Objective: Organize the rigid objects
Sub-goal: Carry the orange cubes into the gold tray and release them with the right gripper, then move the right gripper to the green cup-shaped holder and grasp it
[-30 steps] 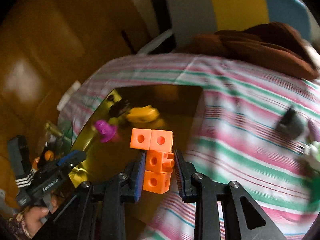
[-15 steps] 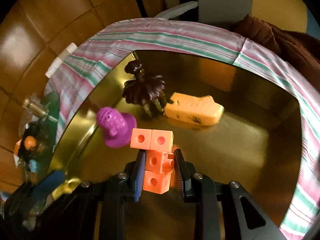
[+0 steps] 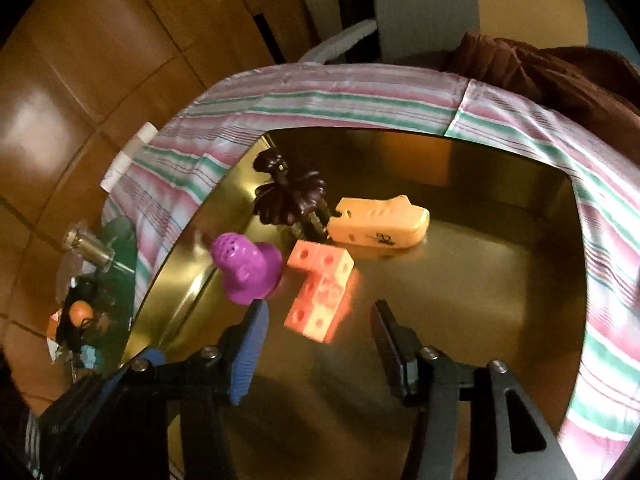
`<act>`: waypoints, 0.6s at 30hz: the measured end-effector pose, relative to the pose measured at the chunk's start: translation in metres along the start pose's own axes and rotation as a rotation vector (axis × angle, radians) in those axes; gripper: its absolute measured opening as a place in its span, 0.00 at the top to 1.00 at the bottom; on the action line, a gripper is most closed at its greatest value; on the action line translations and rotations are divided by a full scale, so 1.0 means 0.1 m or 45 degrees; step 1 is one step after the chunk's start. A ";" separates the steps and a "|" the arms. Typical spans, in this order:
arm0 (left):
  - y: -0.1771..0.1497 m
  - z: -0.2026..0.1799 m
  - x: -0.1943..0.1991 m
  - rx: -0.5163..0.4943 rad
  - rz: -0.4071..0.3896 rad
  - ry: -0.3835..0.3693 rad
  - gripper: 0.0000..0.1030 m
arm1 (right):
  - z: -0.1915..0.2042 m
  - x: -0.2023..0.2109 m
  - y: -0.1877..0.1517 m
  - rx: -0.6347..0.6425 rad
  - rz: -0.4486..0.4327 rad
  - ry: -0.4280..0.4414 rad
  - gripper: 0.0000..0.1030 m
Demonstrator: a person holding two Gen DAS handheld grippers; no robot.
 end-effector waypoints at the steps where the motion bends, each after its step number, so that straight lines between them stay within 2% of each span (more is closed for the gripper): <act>1: -0.01 -0.02 -0.01 -0.007 0.004 0.001 0.62 | 0.02 0.03 -0.02 0.007 -0.008 -0.001 0.47; 9: -0.07 -0.18 -0.01 -0.087 0.027 -0.047 0.62 | -0.09 0.38 -0.18 0.023 -0.078 -0.027 0.45; 18: -0.18 -0.44 -0.05 -0.191 0.055 -0.135 0.61 | -0.63 0.76 -0.42 -0.057 -0.144 -0.150 0.44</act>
Point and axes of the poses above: each gripper's, at about its wrist camera, not at the fingertips, and x roughly against the way its jaws point, z to its left, y to its top, the point moved 1 cm from there along -x, roughly the way its jaws point, and after that the axes turned 8 degrees about -y, right-handed, at the moved point
